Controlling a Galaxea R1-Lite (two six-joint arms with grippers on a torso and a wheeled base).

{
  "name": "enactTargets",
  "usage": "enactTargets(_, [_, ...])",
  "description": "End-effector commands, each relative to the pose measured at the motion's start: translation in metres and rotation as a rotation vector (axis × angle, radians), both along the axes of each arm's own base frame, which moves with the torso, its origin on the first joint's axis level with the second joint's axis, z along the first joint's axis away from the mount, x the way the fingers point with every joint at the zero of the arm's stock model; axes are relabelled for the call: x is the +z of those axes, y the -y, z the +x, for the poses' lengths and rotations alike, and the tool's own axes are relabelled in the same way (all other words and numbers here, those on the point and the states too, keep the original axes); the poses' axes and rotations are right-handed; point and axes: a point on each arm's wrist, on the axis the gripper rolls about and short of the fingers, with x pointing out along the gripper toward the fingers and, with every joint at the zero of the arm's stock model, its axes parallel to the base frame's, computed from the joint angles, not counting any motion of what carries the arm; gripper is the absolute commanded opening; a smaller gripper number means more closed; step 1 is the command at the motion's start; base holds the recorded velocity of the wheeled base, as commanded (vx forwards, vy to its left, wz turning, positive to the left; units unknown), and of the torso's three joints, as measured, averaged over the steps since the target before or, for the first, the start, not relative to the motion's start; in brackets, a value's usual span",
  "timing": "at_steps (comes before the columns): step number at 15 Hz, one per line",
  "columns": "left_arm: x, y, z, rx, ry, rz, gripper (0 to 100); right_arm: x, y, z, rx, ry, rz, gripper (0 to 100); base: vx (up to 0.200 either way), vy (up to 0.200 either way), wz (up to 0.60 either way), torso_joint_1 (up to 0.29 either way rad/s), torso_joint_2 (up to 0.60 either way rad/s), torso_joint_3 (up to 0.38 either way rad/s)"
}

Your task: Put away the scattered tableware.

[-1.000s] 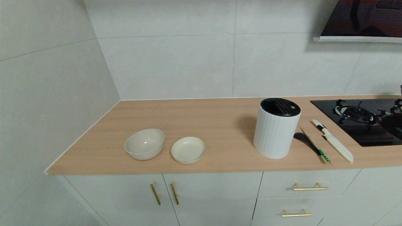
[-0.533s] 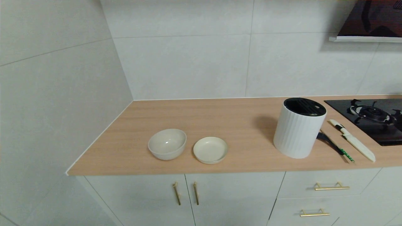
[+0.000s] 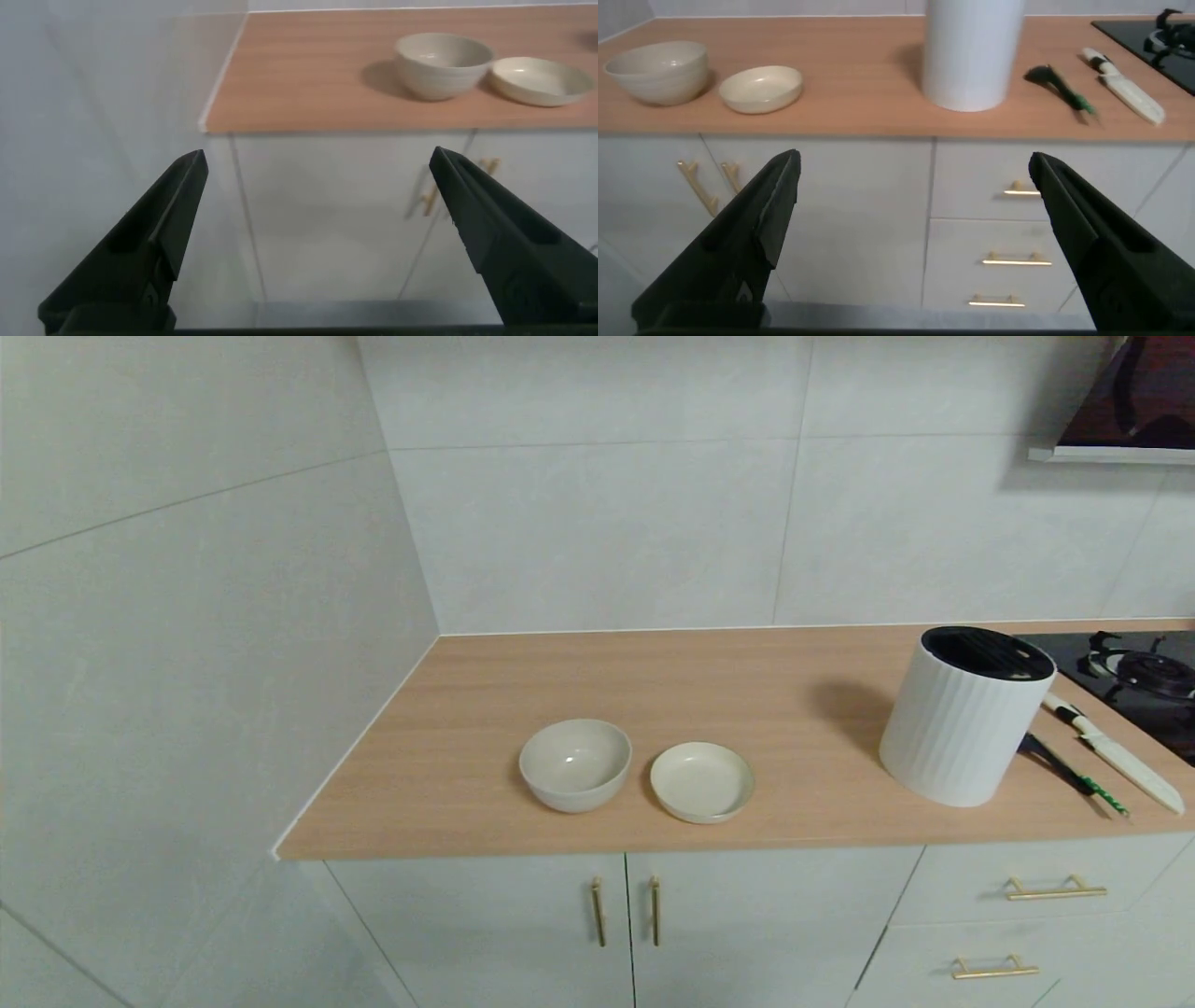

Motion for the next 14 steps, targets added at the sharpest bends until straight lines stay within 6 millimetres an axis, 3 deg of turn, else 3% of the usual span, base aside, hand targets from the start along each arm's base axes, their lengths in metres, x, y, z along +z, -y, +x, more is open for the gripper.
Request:
enactTargets(1, [0.0, 0.0, 0.0, 0.001, 0.0, 0.0, 100, 0.0, 0.0, 0.0001, 0.0, -0.001, -0.001, 100, 0.0, 0.0, 0.0, 0.0, 0.0, 0.0])
enactTargets(14, [0.0, 0.0, 0.0, 0.001, 0.0, 0.0, 100, 0.0, 0.0, 0.0001, 0.0, -0.001, -0.001, 100, 0.0, 0.0, 0.0, 0.0, 0.0, 0.0])
